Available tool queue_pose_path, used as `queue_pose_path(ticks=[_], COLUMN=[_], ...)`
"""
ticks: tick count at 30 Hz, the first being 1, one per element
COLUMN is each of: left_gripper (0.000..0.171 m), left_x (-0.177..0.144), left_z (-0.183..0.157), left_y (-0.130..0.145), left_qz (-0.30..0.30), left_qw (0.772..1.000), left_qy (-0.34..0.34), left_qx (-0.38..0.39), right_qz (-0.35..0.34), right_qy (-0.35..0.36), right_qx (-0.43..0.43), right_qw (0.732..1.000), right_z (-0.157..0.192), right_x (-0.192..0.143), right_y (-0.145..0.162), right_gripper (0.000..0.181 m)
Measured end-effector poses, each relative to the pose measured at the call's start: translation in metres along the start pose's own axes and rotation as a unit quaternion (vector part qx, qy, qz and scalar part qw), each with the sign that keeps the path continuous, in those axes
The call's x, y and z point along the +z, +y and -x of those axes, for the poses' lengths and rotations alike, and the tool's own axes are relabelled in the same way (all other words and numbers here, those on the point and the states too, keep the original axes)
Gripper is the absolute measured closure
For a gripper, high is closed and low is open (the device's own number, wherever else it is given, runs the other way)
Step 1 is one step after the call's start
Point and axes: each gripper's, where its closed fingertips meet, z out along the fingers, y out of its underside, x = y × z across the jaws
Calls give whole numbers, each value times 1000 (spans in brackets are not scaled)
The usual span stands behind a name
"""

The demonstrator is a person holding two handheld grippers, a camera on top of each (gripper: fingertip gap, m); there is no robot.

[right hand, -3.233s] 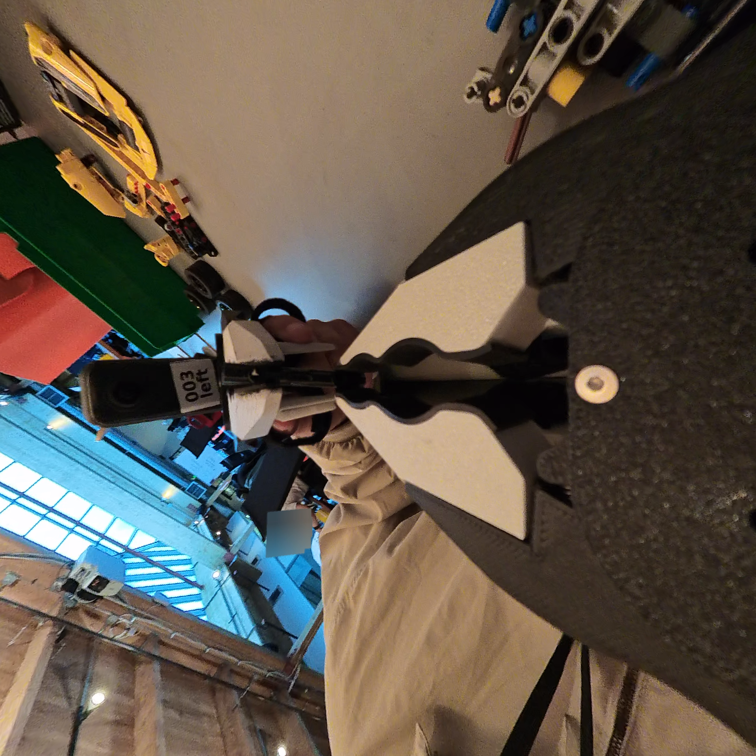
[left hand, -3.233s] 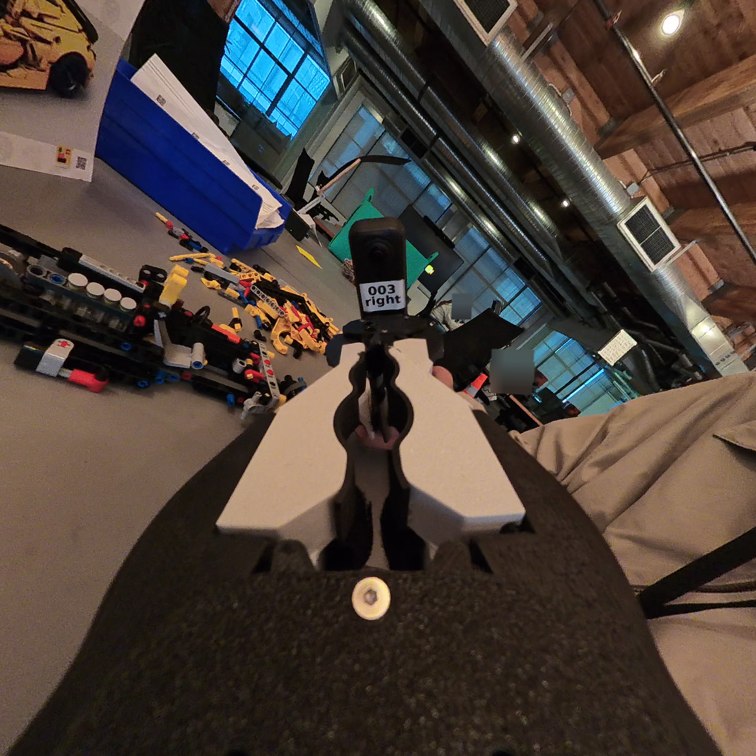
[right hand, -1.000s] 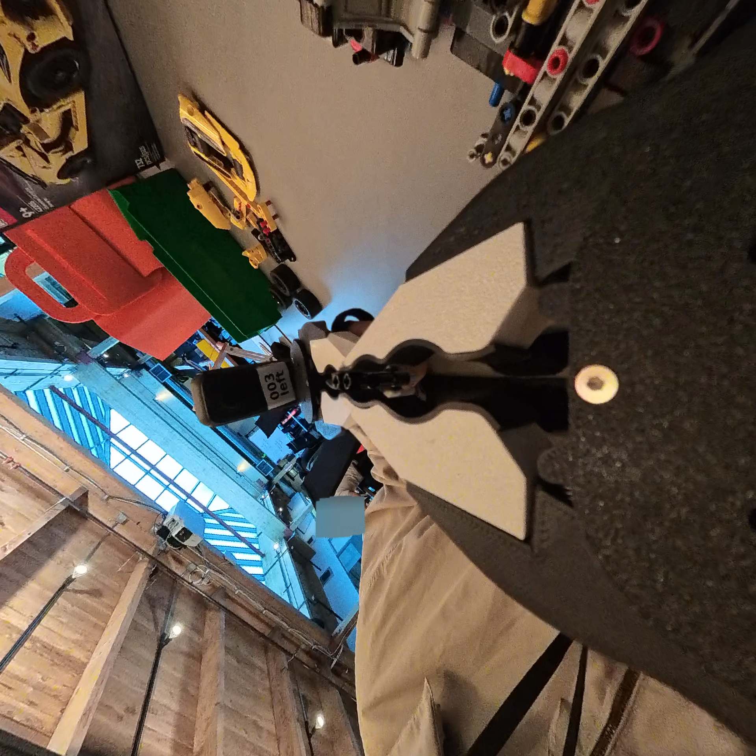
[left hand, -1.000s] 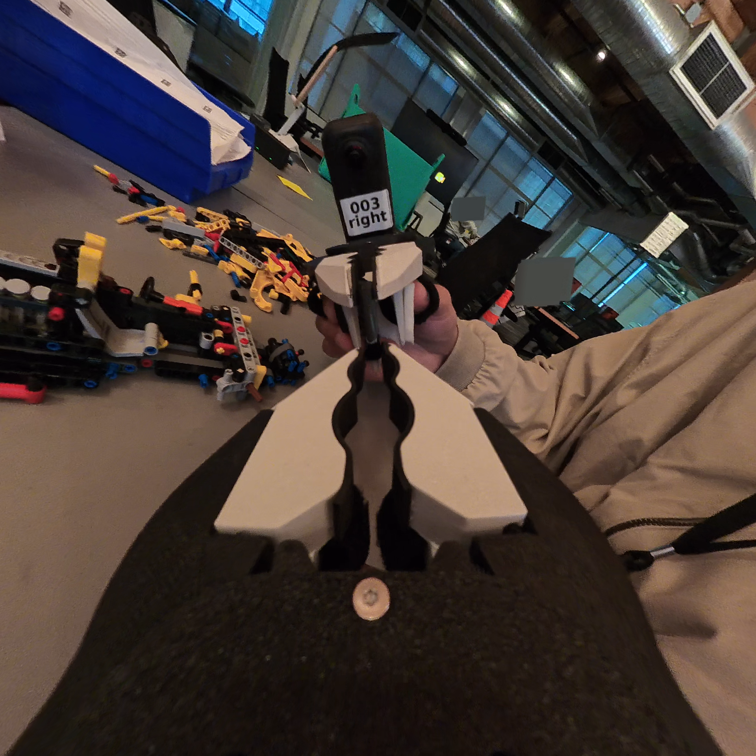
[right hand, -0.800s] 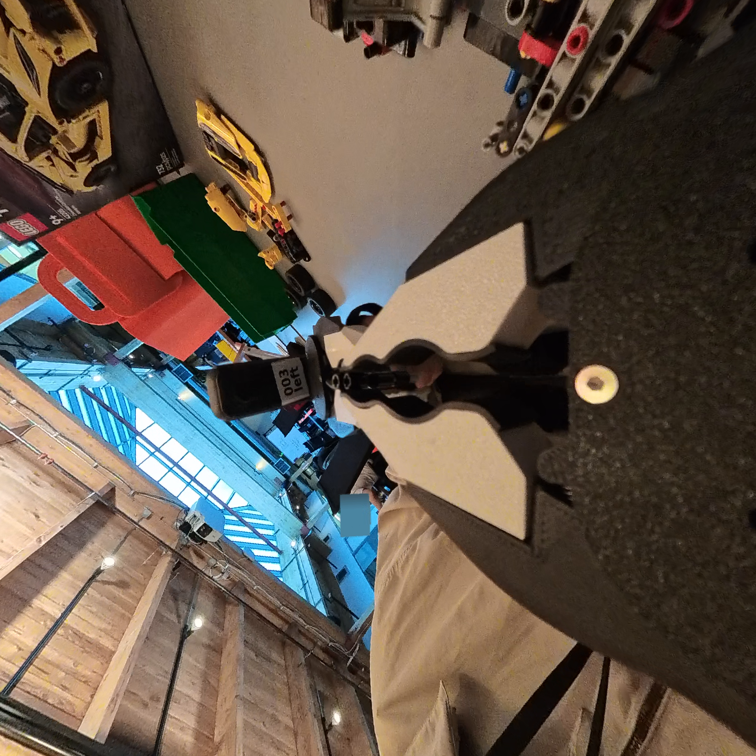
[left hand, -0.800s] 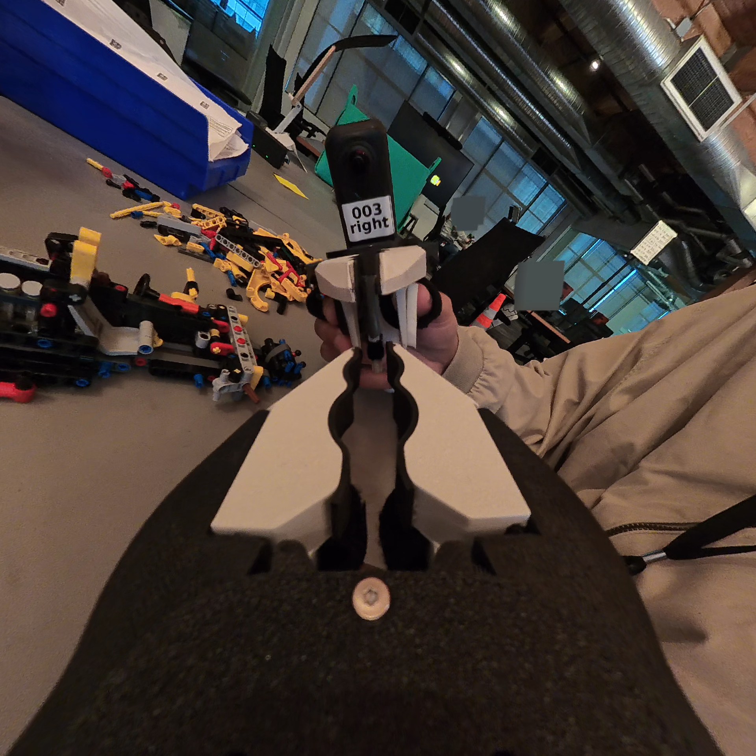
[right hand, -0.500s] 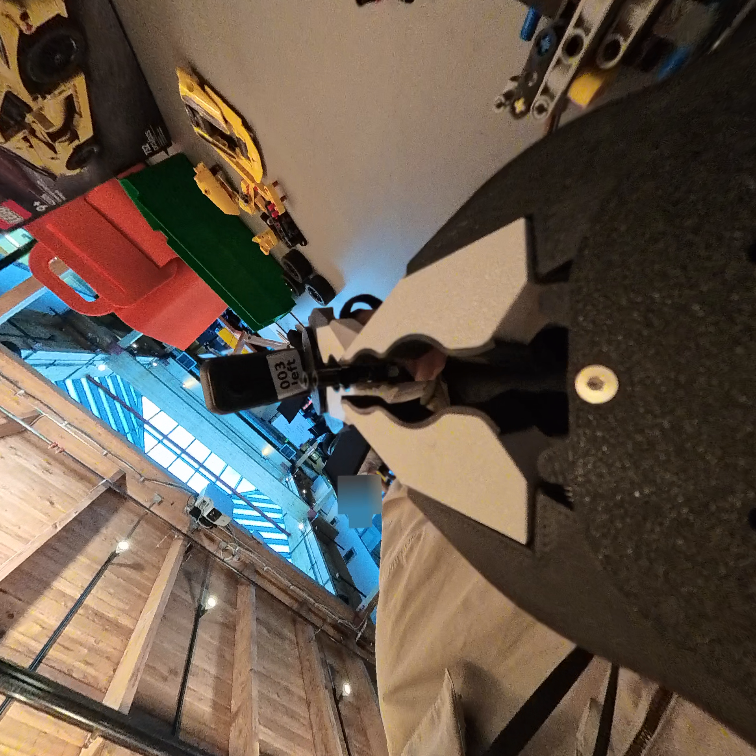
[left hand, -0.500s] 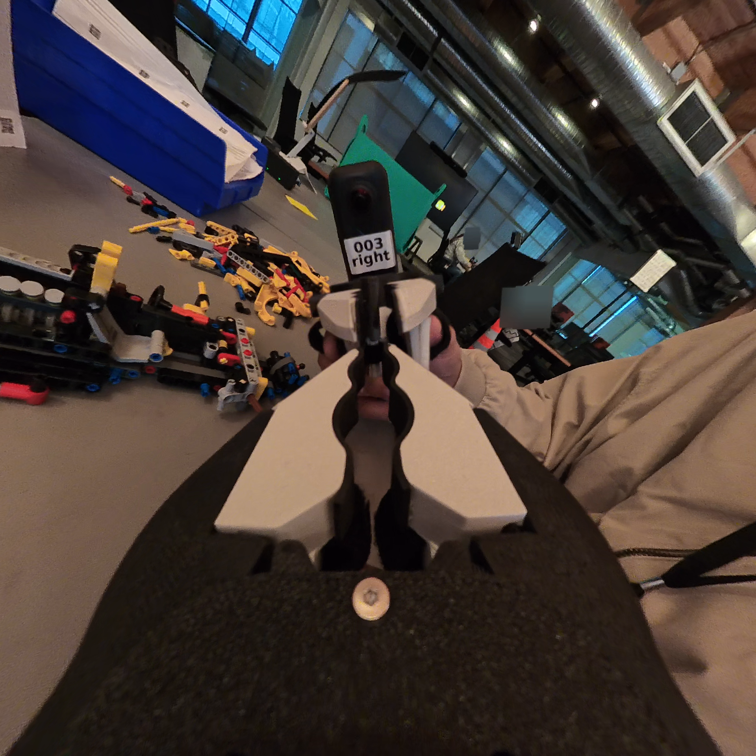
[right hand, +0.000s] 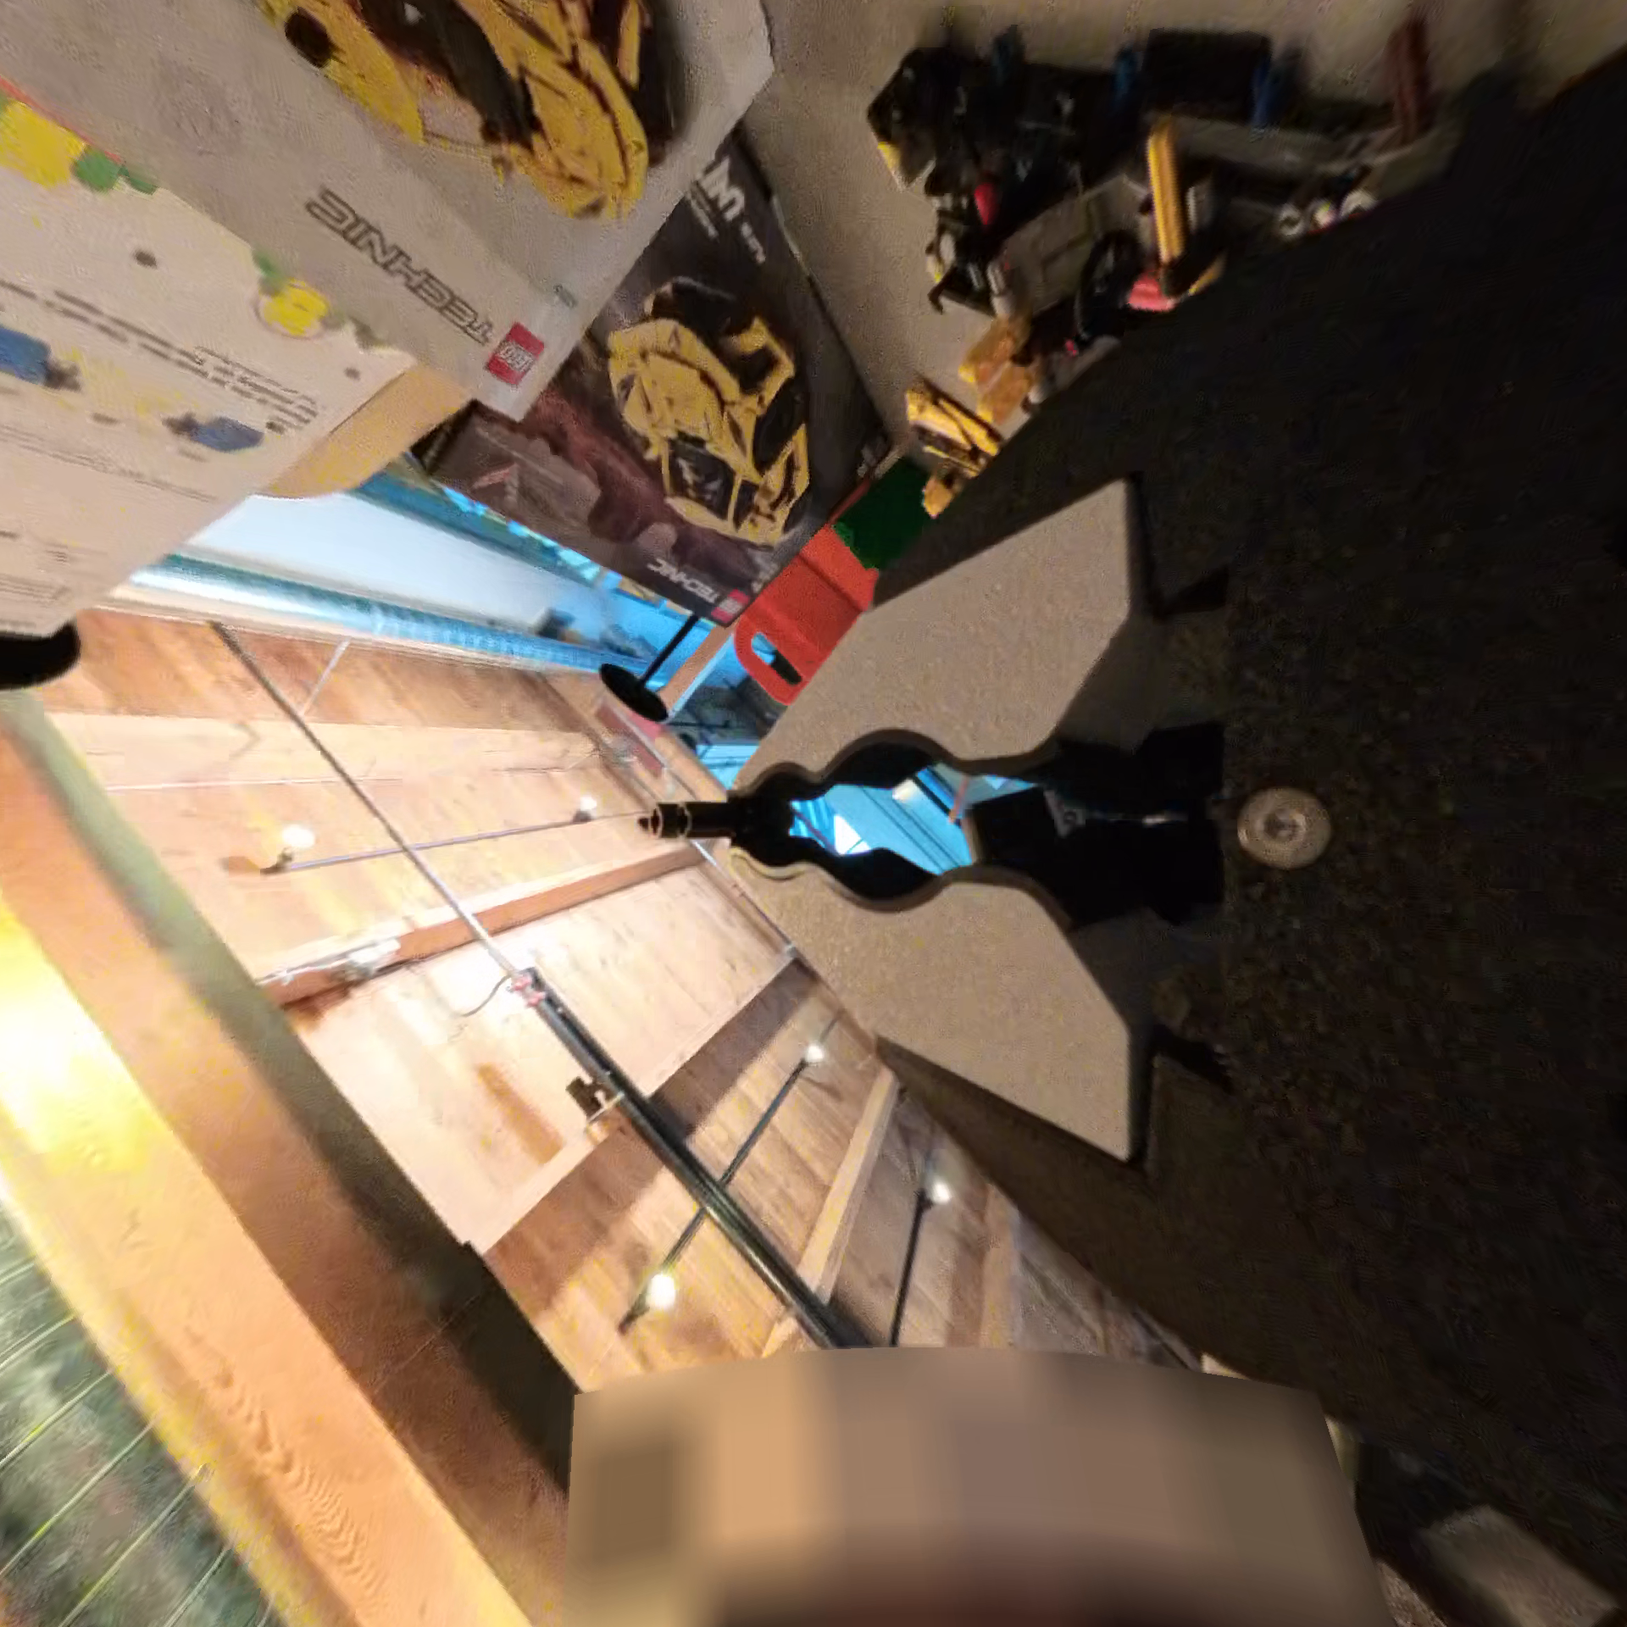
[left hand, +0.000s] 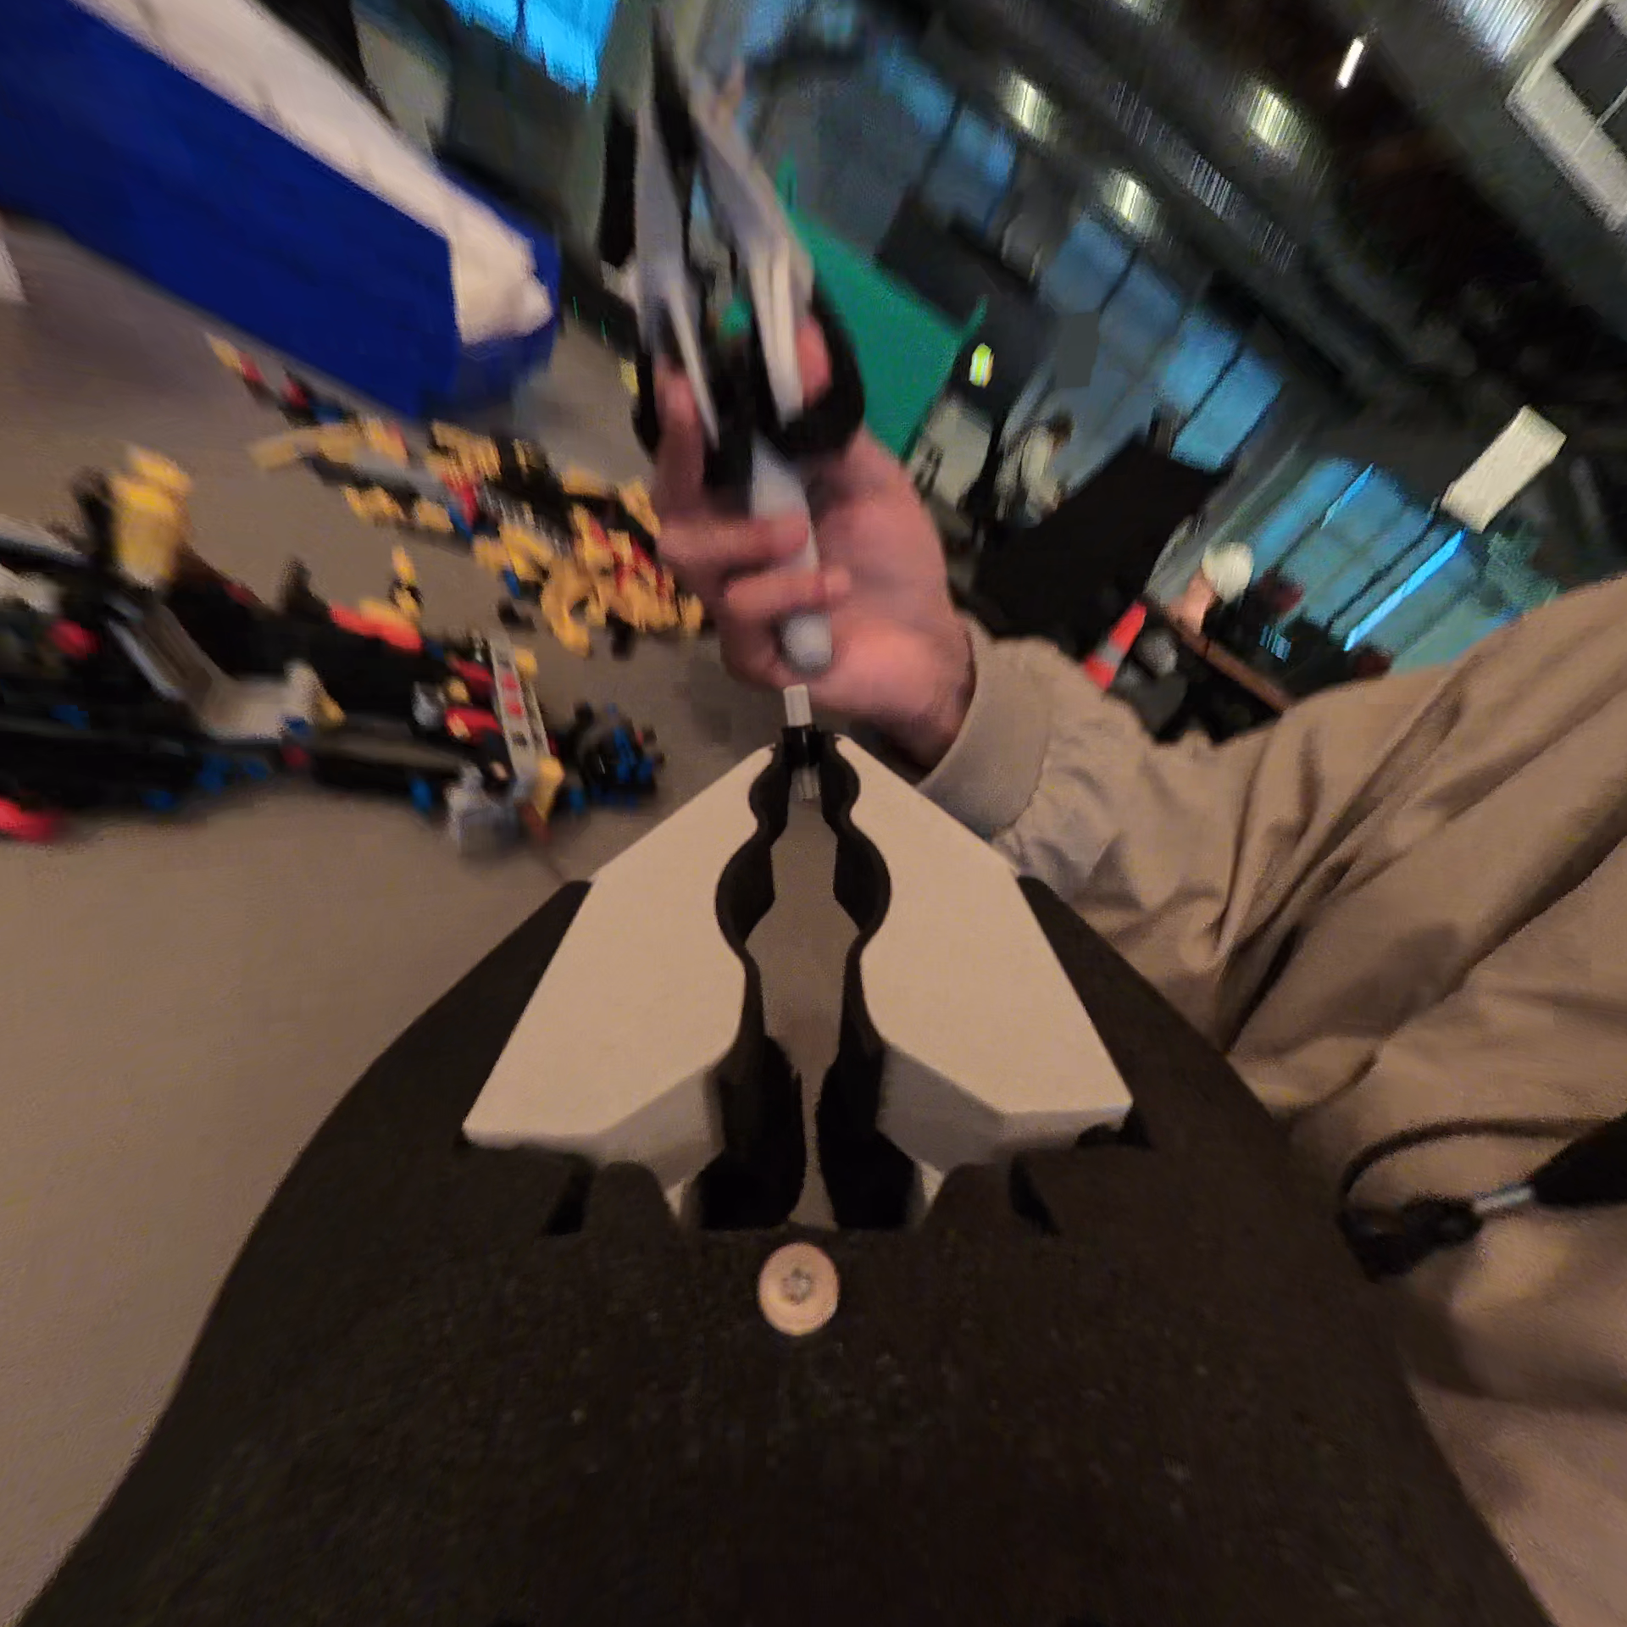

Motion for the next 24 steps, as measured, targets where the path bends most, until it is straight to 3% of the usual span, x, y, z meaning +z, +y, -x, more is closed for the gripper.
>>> queue_pose_path(ticks=[2, 4, 7, 11, 13, 14, 15, 16, 17, 18, 20, 22, 23, 24], left_gripper=[165, 165, 165, 165, 165, 165, 165, 165, 165, 165, 165, 165, 165, 165], left_x=[-4, -3, -3, -9, -13, -14, -15, -15, -16, -16, -14, -12, -10, -10], left_z=[5, 5, 2, 19, 22, 22, 24, 25, 26, 26, 26, 24, 24, 24], left_y=[-12, -9, -8, -9, -12, -15, -16, -16, -15, -15, -13, -10, -8, -7], left_qz=[-19, -9, -8, -8, -18, -25, -26, -25, -21, -19, -13, -3, 1, 6], left_qw=[1000, 1000, 1000, 999, 999, 999, 999, 999, 999, 999, 999, 999, 999, 999], left_qy=[4, 1, 10, -24, -26, -25, -29, -35, -39, -42, -47, -48, -49, -51], left_qx=[-21, 1, -3, -24, -34, -37, -37, -34, -30, -24, -12, -3, 2, 8], right_qz=[38, 27, 14, 38, 73, 105, 145, 179, 205, 227, 259, 251, 226, 214], right_qy=[-18, -37, -104, -171, -72, 30, 153, 272, 355, 395, 438, 429, 402, 375], right_qx=[-4, 7, 132, 221, 143, 60, -45, -177, -319, -452, -656, -786, -839, -869], right_qw=[999, 999, 986, 960, 984, 992, 977, 929, 855, 767, 558, 367, 290, 243], right_z=[14, 22, 31, 47, 29, 6, -23, -48, -61, -63, -56, -34, -19, -10], right_x=[3, 3, 1, -5, -7, -13, -28, -49, -69, -81, -93, -87, -77, -68], right_y=[0, -8, -17, -22, -19, -17, -19, -30, -48, -64, -87, -94, -90, -82], right_gripper=[175, 175, 175, 175, 175, 175, 176, 176, 175, 175, 175, 175, 175, 175])
